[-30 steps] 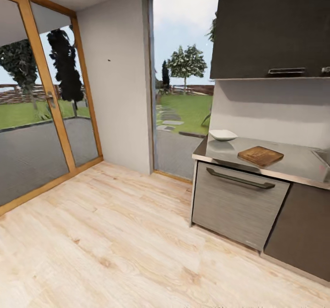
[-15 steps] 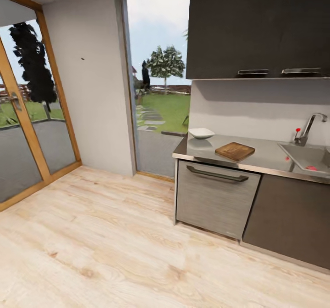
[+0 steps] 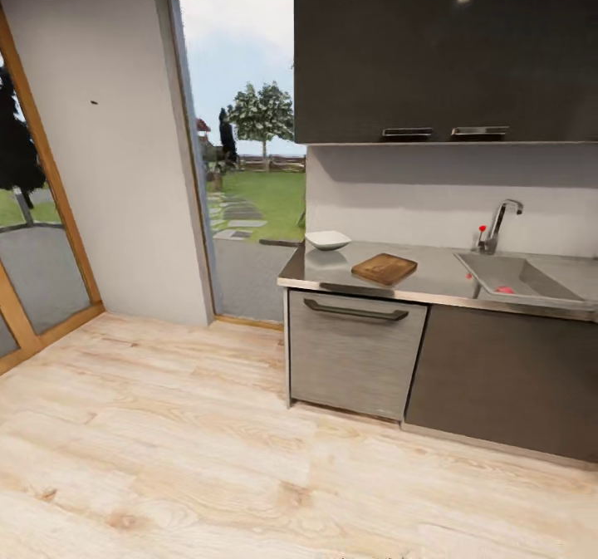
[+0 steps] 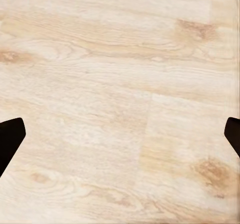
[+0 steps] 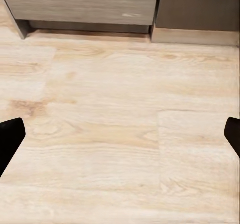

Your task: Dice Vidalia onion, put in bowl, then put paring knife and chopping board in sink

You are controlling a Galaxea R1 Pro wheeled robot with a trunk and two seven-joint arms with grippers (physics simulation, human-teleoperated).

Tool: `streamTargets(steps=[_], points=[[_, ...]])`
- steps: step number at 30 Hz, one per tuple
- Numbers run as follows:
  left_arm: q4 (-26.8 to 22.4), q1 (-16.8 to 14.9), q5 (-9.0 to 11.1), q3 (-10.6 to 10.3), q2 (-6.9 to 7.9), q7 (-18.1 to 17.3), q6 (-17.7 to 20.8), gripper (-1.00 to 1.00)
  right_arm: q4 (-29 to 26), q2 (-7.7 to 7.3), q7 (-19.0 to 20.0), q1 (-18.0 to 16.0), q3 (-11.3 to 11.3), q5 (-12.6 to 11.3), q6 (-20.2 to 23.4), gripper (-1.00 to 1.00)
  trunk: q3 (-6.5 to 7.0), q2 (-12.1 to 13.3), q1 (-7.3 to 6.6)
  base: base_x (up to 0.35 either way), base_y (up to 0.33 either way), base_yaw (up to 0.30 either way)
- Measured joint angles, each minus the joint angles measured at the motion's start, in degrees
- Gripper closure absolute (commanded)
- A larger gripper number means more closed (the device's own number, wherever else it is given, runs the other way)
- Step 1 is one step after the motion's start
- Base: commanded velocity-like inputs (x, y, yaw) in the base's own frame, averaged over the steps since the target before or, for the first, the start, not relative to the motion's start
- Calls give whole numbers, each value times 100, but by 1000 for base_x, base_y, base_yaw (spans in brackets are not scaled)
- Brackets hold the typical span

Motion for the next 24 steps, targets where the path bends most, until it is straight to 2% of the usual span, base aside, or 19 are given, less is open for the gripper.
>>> streamTargets(steps=[11, 24], points=[[121, 1, -11, 8, 0, 1, 0, -100, 1, 0, -3, 2, 1, 0, -3, -100, 0, 0, 0, 0, 27, -280], [122, 0, -16, 8, 0, -4, 0, -100, 2, -1, -4, -1, 3, 0, -4, -100, 0, 0, 0, 0, 287, -280]])
